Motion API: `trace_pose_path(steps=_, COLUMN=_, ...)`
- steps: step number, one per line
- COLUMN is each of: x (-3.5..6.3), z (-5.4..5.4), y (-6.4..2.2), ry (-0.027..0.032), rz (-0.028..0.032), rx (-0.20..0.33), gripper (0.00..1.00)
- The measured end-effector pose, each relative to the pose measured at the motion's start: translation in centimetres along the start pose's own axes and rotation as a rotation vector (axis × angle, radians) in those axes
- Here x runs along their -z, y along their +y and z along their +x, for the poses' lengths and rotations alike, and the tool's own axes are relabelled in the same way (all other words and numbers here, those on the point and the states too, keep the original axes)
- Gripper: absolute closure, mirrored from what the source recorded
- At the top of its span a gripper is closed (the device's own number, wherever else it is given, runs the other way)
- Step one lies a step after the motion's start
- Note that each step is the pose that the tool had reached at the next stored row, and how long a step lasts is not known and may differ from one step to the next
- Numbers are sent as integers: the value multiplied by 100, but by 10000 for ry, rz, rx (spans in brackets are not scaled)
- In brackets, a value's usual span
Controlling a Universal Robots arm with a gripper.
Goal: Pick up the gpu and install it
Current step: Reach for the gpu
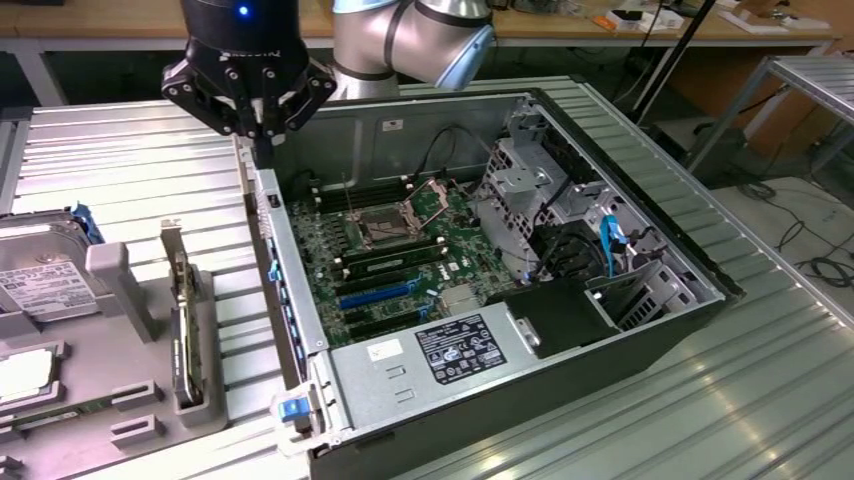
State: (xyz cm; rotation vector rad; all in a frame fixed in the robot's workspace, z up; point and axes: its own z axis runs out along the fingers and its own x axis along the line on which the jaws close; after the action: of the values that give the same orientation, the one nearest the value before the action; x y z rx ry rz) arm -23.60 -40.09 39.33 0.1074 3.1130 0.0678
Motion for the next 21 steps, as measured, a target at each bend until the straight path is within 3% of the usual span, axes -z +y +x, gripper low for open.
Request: trace_pose_path(steps=21, x=6, z=211, y=-14, ry=0, rz=0, rx=0, gripper=89)
